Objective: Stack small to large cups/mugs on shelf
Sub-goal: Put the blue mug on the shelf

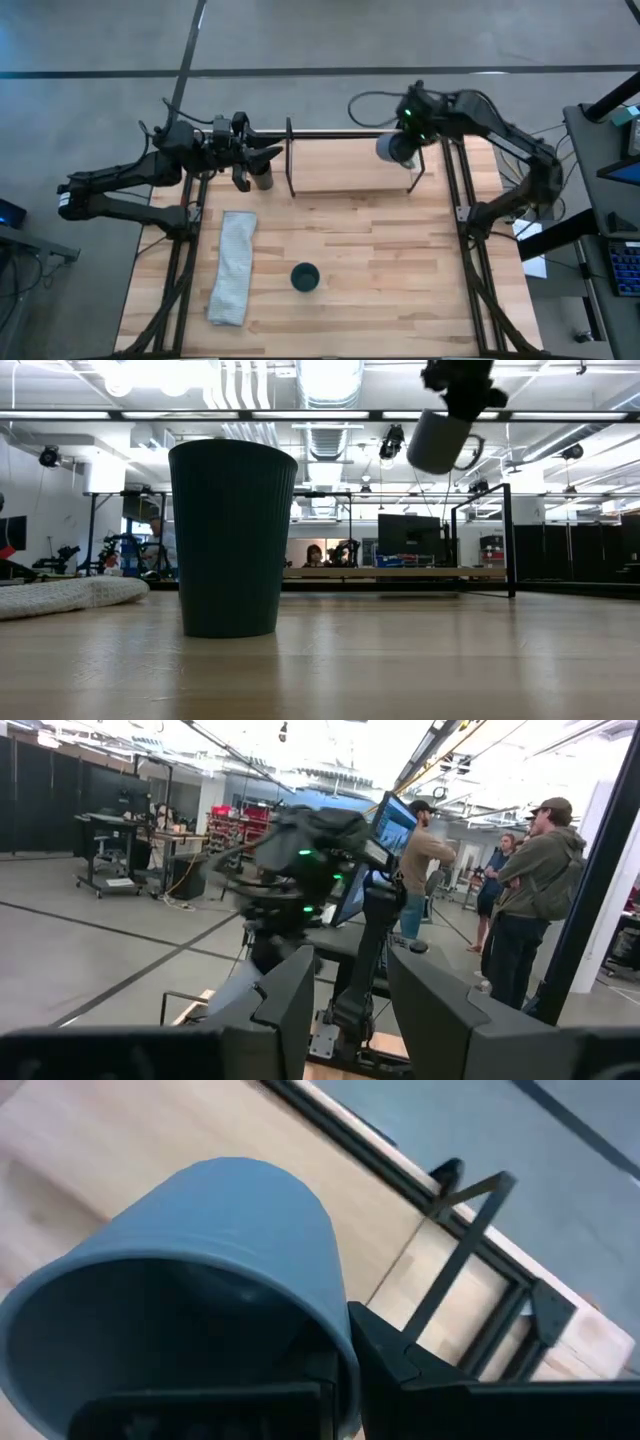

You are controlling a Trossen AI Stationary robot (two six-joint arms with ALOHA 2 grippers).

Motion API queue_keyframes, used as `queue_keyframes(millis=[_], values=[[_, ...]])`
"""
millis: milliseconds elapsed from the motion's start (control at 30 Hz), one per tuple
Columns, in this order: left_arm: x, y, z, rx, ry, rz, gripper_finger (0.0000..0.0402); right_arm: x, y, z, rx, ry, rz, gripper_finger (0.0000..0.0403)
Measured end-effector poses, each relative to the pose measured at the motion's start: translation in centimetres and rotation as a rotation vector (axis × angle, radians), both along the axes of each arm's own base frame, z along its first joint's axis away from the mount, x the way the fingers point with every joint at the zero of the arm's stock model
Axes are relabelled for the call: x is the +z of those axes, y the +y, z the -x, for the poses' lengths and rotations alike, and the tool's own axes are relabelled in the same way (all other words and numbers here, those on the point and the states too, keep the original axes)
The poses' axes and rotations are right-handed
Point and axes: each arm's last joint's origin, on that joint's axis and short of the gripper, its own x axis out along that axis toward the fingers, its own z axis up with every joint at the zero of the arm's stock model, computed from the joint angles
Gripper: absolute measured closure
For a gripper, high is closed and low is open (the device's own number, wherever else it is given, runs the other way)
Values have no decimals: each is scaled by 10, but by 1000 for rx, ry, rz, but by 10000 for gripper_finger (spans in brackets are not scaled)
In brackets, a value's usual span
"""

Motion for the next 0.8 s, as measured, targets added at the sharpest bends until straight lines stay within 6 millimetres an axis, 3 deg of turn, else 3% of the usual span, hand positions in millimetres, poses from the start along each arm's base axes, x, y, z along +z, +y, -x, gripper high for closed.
queue_keyframes(millis=[133,333,600,800], values=[[1,0,1,0,-3,0,285,-9,-27,-10,-55,55,-106,394],[2,-1,3,0,-10,-2,285,-39,-57,-27,-98,162,-265,394],[2,-1,3,0,-9,-3,285,-77,-78,-50,-15,286,-333,394],[2,-1,3,-2,-9,-3,285,-95,-95,-51,-41,353,-339,392]])
